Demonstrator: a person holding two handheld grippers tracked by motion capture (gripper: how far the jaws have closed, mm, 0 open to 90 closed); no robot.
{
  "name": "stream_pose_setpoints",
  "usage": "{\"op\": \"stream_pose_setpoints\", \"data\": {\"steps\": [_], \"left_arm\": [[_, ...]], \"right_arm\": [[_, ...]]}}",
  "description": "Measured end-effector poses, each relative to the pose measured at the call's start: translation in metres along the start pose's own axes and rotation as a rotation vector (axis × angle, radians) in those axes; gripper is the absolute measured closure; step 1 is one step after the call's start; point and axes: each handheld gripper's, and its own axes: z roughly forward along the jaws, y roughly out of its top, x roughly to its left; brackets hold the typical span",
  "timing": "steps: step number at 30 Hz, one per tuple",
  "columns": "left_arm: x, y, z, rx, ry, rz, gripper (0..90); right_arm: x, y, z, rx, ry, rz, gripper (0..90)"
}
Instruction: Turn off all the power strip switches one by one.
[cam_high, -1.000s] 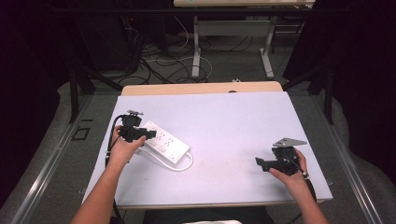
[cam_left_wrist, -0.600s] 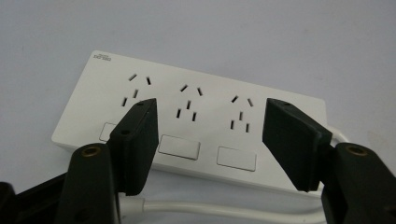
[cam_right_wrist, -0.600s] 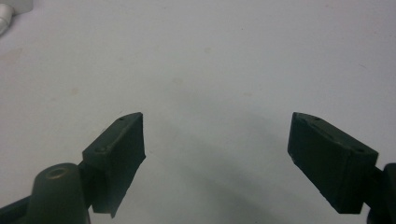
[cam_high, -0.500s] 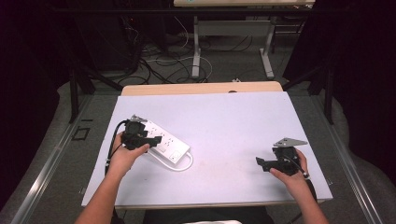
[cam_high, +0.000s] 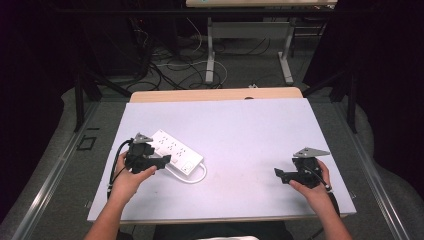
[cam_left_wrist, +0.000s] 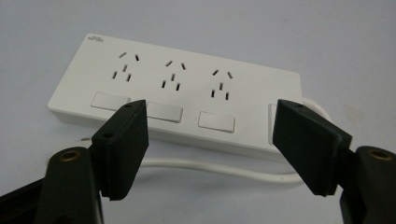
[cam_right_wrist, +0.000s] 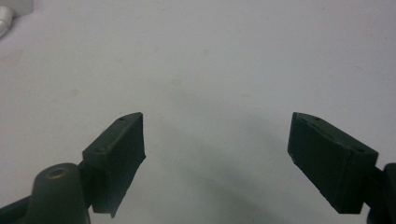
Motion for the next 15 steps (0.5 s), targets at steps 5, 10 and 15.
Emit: {"op": "stream_pose_setpoints", "data": {"steps": [5,10,15], "left_arm": [[0.001,-0.009,-0.003,0.019,0.024,-0.026,15.9],[0.004,-0.018,-0.003,-0.001,0.02,-0.034,8.1],[0.006,-0.024,-0.004,-0.02,0.022,-0.052,2.7]], "right_arm": [[0.0,0.0,0.0,0.0,-0.003,-0.002,18.7],[0.0,0.0,0.0,0.0,-0.001,0.001,18.6],[-0.001,-0.001,0.0,-0.002,-0.001,0.001,18.7]]}}
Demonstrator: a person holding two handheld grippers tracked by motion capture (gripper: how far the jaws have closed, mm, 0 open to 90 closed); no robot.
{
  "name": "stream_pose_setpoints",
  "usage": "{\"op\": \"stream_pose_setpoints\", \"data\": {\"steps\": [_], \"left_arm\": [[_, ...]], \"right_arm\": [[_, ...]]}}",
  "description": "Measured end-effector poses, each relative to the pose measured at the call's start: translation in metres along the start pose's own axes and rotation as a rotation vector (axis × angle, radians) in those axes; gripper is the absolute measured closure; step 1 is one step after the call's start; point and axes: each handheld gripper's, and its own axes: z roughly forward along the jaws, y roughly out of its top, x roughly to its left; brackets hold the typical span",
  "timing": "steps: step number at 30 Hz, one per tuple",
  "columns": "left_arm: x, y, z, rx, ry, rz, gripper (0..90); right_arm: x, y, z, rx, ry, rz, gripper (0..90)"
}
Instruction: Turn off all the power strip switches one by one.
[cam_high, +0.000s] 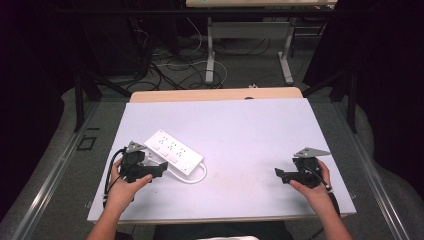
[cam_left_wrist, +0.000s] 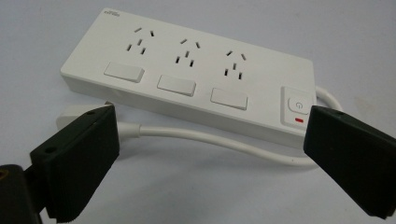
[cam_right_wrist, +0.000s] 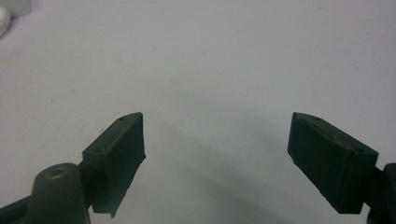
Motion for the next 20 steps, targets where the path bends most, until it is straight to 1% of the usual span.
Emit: {"op": "stream_pose_setpoints", "data": {"steps": [1,2,3,4,5,6,10,13,14,16,17,18,20], "left_arm": [[0.001,-0.001,0.0,0.004,0.005,0.011,2.6],[0.0,-0.003,0.001,-0.009,0.006,0.007,2.4],[0.0,-0.005,0.001,-0.008,0.006,0.007,1.5],[0.001,-0.006,0.002,-0.002,0.004,0.017,0.4],[0.0,-0.008,0.003,-0.015,0.002,0.006,0.4],[0.001,-0.01,0.004,-0.007,0.0,0.005,0.4],[0.005,-0.014,0.006,-0.016,0.014,-0.018,0.4],[0.008,-0.016,0.006,-0.031,0.019,-0.027,0.4],[0.01,-0.016,0.005,-0.029,0.021,-0.024,0.4],[0.012,-0.017,0.005,-0.037,0.016,-0.036,0.4],[0.013,-0.018,0.005,-0.037,0.017,-0.034,0.4],[0.013,-0.018,0.005,-0.043,0.018,-0.045,0.4],[0.014,-0.018,0.004,-0.046,0.018,-0.05,0.4]], "right_arm": [[0.0,0.0,0.0,0.0,0.0,0.001,18.7],[0.0,0.0,0.0,0.0,0.001,0.001,18.6],[0.0,0.0,0.001,0.002,0.002,0.003,18.6],[0.0,0.0,0.001,0.003,0.002,0.005,18.7],[0.0,0.0,0.001,0.003,0.002,0.005,18.7],[0.0,-0.001,0.001,0.003,0.002,0.005,18.6],[0.0,-0.001,0.001,0.004,0.001,0.001,18.7],[-0.001,-0.001,0.002,0.005,0.0,-0.003,18.6],[-0.001,-0.001,0.002,0.005,0.0,-0.003,18.7],[-0.001,-0.002,0.002,0.006,0.003,0.0,18.6],[-0.001,-0.002,0.002,0.006,0.003,0.001,18.7],[-0.001,-0.002,0.002,0.007,0.002,0.001,18.7],[-0.001,-0.002,0.002,0.008,0.002,0.004,18.6]]}}
